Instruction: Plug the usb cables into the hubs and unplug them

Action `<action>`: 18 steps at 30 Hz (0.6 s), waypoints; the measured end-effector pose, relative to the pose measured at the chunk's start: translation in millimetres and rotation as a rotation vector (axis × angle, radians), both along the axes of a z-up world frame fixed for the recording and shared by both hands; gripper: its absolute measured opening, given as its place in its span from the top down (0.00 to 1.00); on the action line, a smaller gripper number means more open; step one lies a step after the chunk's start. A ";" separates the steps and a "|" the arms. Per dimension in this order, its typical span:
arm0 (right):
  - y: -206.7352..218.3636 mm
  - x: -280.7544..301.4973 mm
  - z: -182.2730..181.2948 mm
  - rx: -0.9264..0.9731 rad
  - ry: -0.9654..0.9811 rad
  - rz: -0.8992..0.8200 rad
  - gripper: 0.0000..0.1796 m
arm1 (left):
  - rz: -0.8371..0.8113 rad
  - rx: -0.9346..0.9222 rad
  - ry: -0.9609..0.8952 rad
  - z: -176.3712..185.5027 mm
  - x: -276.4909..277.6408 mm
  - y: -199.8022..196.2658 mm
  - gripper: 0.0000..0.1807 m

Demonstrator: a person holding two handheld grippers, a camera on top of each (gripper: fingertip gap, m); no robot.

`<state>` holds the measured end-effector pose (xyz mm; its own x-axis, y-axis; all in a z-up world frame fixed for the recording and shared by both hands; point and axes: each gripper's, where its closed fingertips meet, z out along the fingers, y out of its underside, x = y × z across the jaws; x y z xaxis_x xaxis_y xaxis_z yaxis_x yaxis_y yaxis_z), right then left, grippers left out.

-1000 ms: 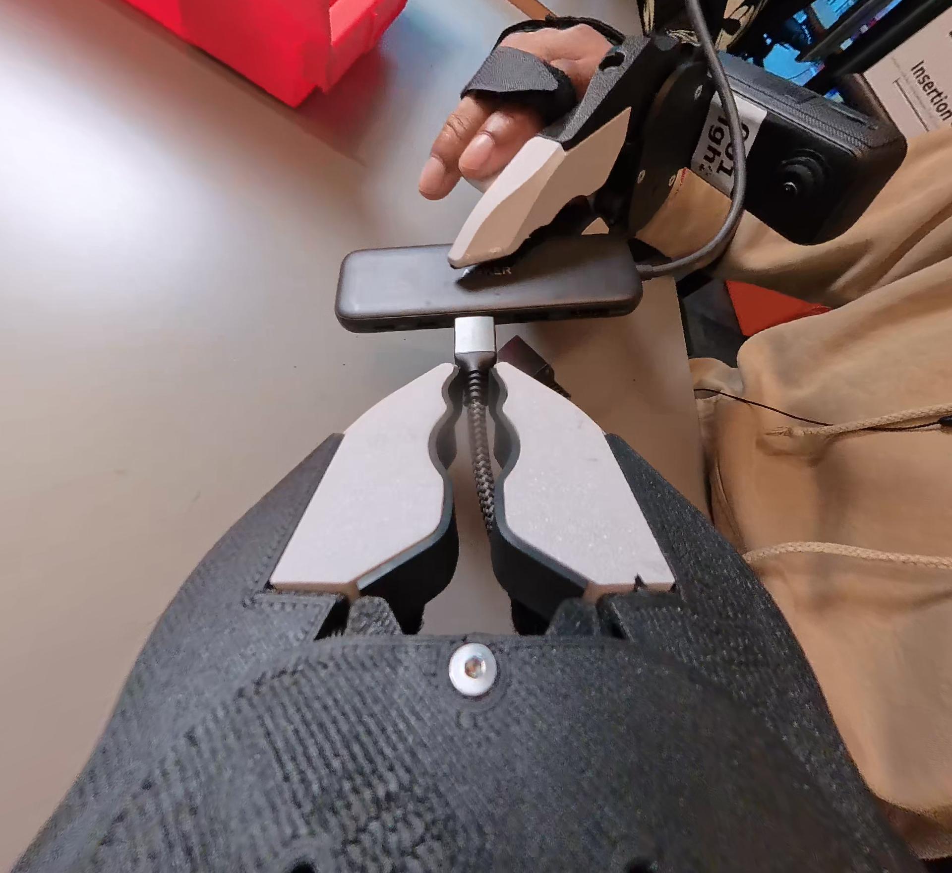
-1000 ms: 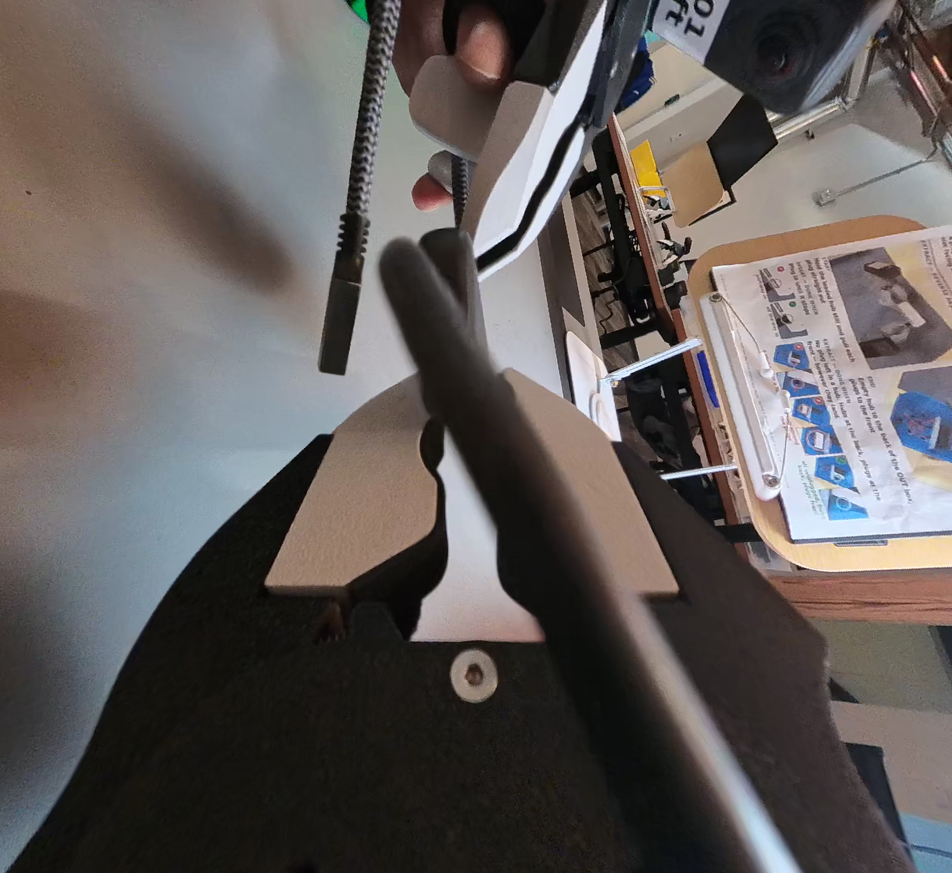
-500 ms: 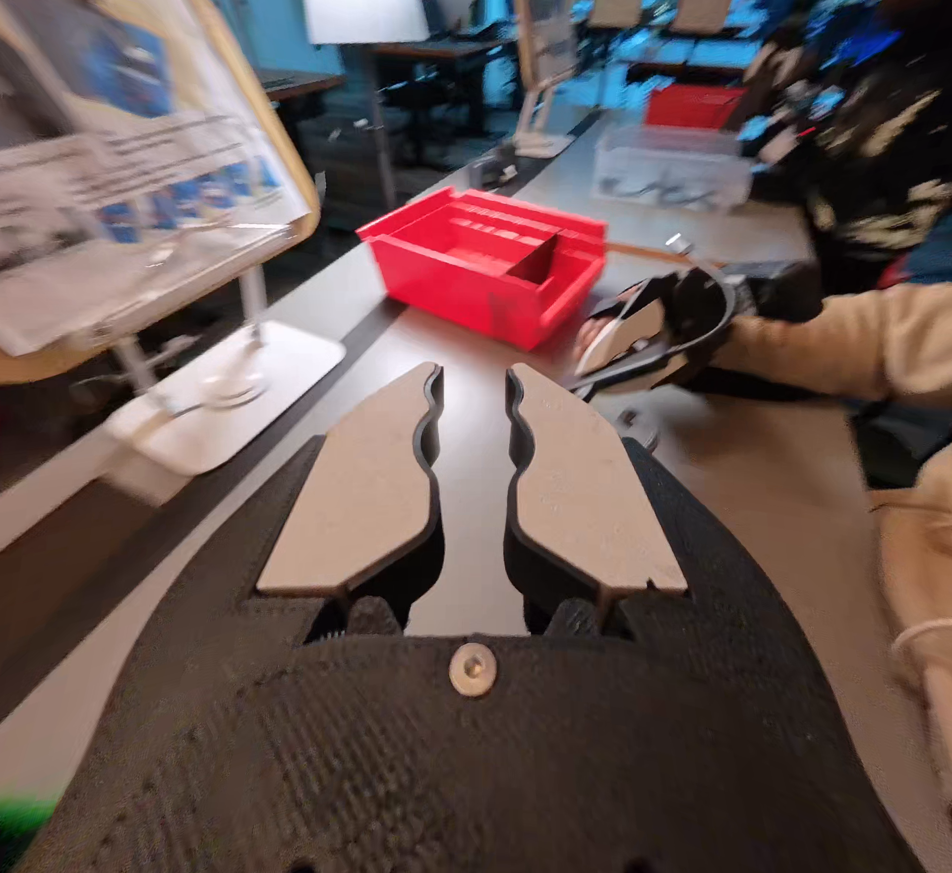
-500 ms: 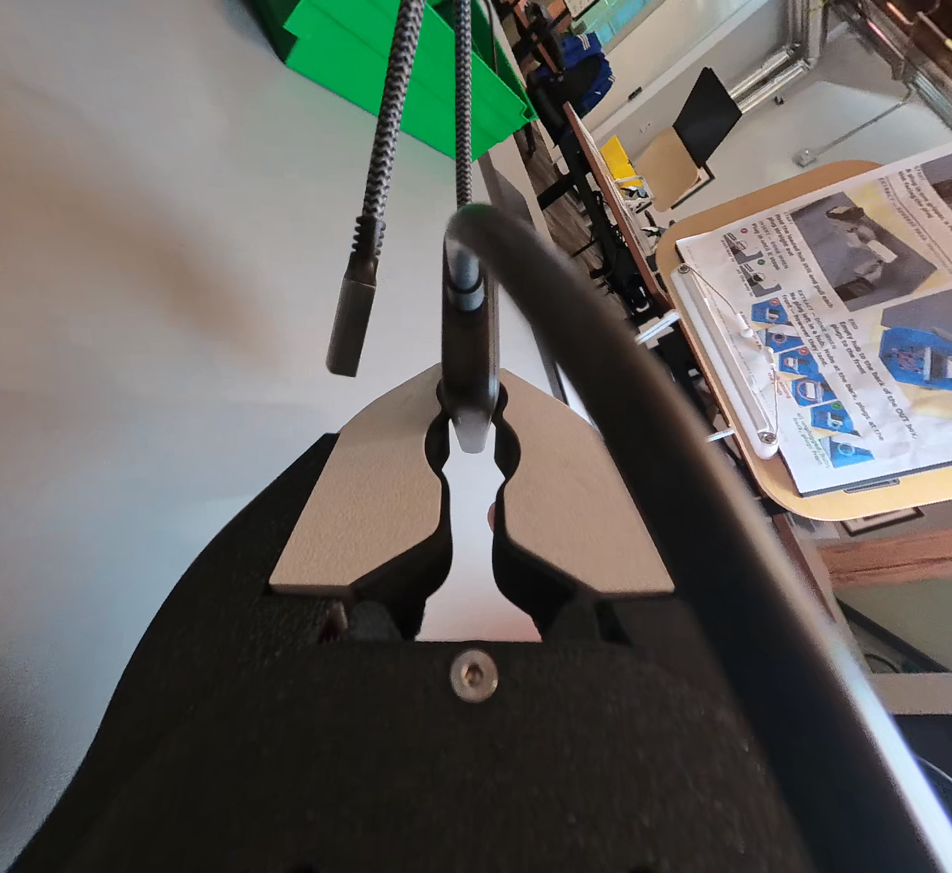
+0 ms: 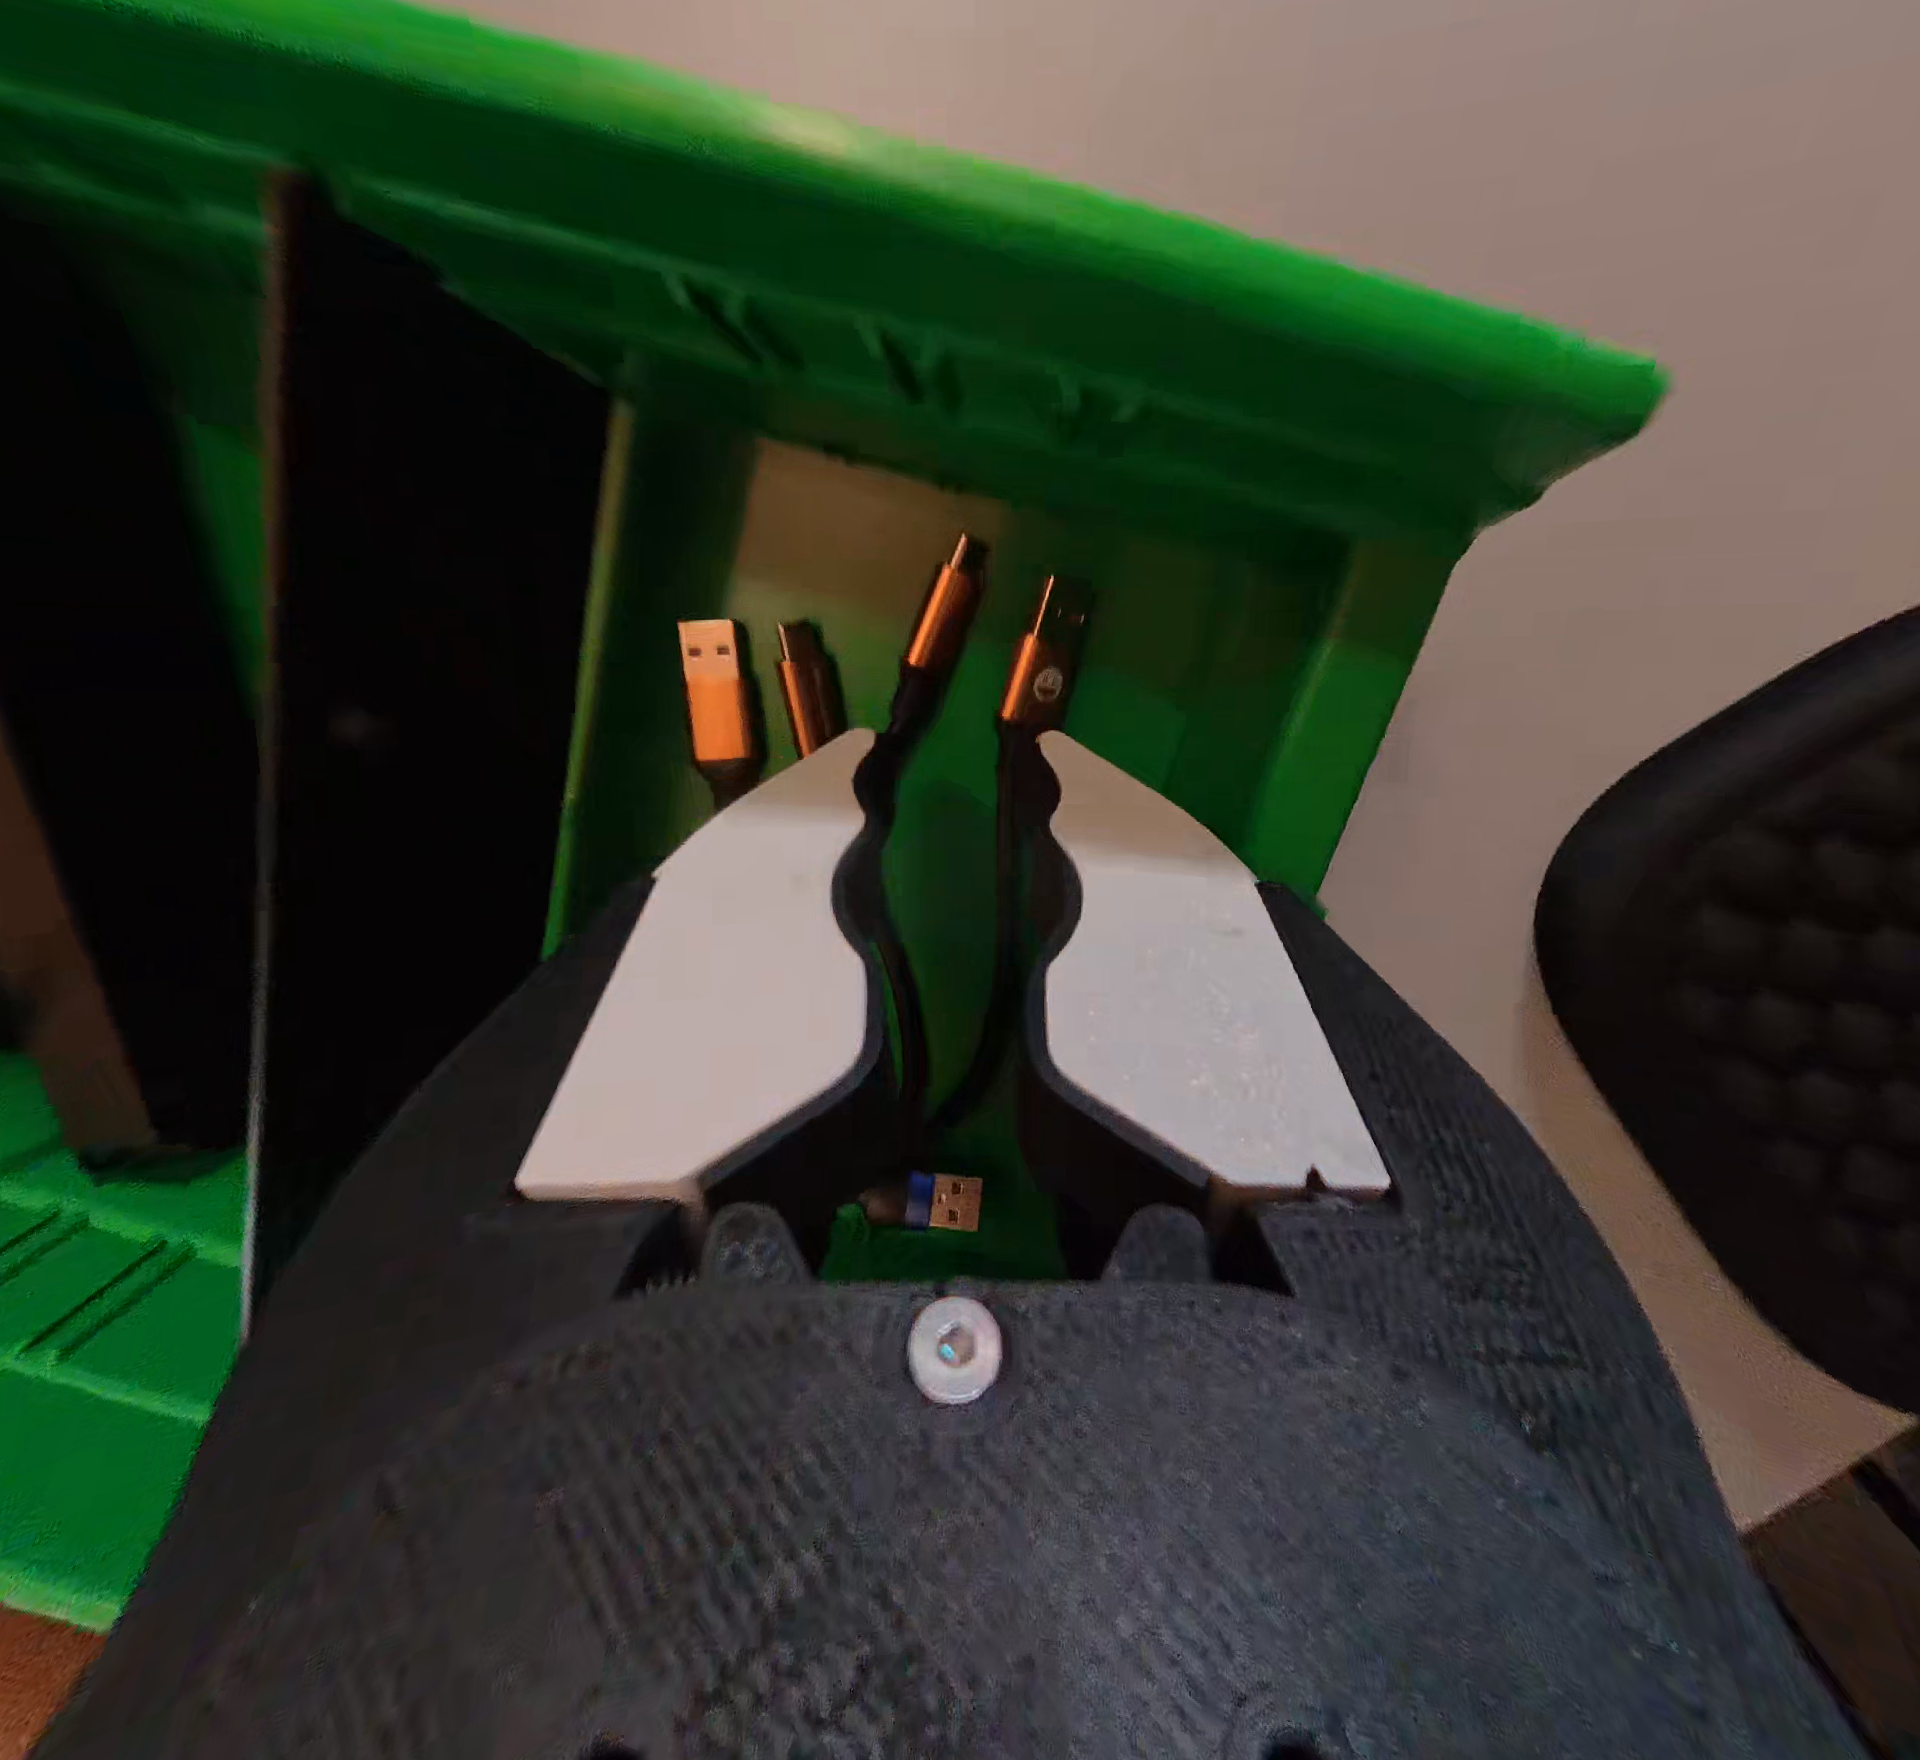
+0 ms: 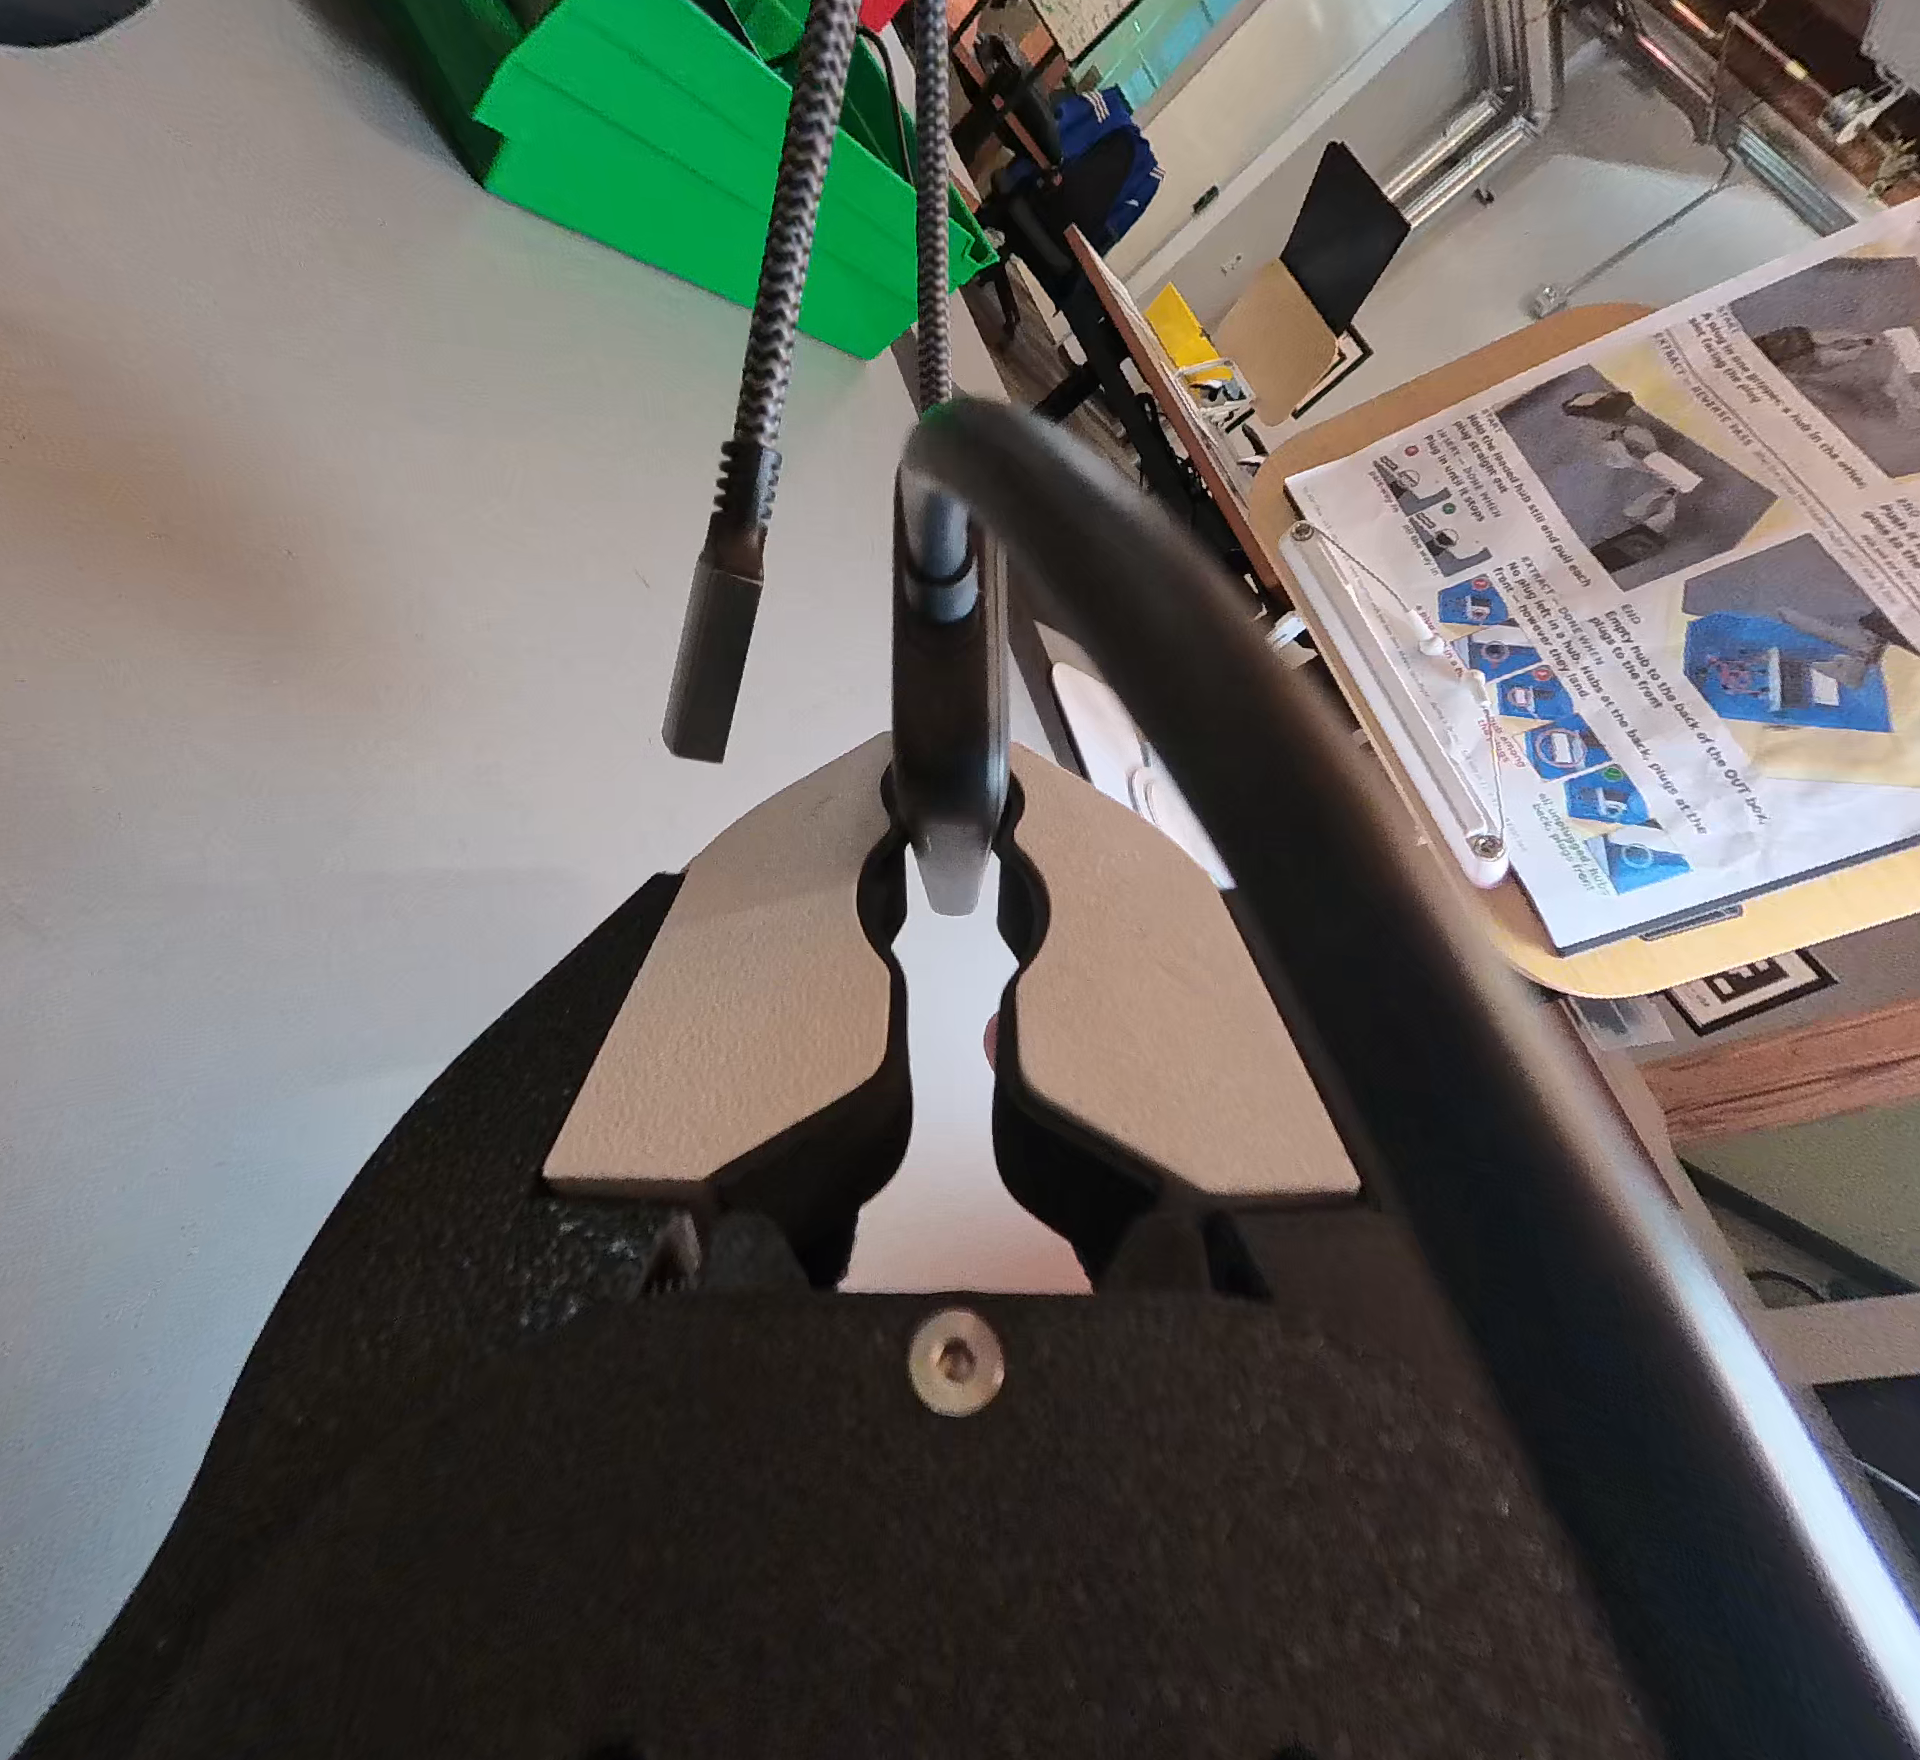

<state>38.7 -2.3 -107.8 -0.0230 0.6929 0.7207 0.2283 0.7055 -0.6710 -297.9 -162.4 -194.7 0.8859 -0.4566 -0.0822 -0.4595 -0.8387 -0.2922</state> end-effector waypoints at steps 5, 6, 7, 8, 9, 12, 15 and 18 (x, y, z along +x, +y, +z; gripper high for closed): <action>2.1 -0.2 -3.8 0.002 -0.015 -0.012 0.93 | -0.018 -0.130 -0.014 -18.7 -3.7 -5.8 0.84; 2.9 -0.1 -4.6 0.003 -0.019 -0.015 0.93 | -0.025 -0.152 -0.018 -21.4 -3.1 -7.2 0.84; 3.7 0.1 -5.5 0.006 -0.022 -0.019 0.93 | -0.033 -0.169 -0.028 -23.2 -1.7 -8.4 0.84; 4.4 0.3 -6.0 0.009 -0.025 -0.022 0.93 | -0.039 -0.183 -0.042 -24.2 0.8 -9.5 0.84; 5.1 0.5 -6.3 0.010 -0.026 -0.024 0.93 | -0.044 -0.196 -0.048 -25.5 2.3 -10.5 0.83; 6.1 0.3 -7.2 0.005 -0.027 -0.026 0.93 | -0.058 -0.199 -0.038 -28.4 3.4 -9.5 0.85; 6.8 0.4 -7.8 0.009 -0.030 -0.031 0.93 | -0.074 -0.205 -0.042 -28.7 6.8 -10.8 0.90; 6.9 0.7 -6.1 0.013 -0.025 -0.034 0.93 | -0.070 -0.163 -0.027 -22.3 5.6 -8.1 0.95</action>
